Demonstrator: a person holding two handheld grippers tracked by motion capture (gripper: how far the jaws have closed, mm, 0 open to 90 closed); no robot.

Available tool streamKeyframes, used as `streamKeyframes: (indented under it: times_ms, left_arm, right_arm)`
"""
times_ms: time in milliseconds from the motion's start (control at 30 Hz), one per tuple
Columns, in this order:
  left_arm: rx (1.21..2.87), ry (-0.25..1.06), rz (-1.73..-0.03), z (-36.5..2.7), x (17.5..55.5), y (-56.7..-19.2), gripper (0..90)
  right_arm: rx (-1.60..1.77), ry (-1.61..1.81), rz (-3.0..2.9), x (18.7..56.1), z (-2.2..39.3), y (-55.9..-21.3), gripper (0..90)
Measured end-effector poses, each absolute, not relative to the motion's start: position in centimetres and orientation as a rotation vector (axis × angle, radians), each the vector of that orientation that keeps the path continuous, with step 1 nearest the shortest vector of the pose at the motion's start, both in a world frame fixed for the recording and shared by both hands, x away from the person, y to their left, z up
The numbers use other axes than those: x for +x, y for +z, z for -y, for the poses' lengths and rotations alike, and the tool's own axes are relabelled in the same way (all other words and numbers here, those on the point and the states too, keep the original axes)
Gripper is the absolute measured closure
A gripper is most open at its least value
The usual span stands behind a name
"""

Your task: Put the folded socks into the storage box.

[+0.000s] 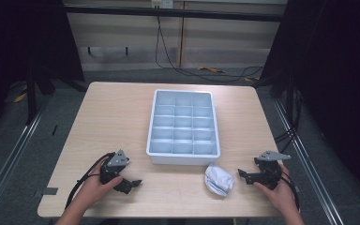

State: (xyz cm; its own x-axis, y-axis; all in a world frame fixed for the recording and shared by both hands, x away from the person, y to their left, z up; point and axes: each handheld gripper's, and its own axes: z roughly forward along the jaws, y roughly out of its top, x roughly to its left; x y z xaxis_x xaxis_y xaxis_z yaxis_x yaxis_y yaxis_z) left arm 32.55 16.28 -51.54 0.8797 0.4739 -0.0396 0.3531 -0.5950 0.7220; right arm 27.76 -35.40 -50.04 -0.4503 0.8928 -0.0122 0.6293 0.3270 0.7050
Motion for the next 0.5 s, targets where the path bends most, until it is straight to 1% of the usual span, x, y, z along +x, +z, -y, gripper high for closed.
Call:
streamKeyframes:
  times_ms: [167, 233, 333, 500]
  left_arm:
    - [2.272, 0.194, -0.587, -16.3, 32.5, -51.5, 0.0]
    - [2.271, 0.193, -0.587, -16.3, 32.5, -51.5, 0.0]
    - [2.272, 0.194, -0.587, -16.3, 32.5, -51.5, 0.0]
    - [2.264, 0.193, -0.594, -16.2, 32.4, -51.6, 0.0]
  right_arm:
    - [1.351, 0.899, -2.206, 27.7, 35.3, -49.9, 15.5]
    - [1.368, 0.859, -2.239, 27.7, 35.3, -49.4, 20.9]
    - [1.407, 0.810, -2.281, 27.8, 35.0, -48.8, 23.7]
    - [1.438, 0.705, -2.369, 27.9, 33.9, -47.5, 23.7]
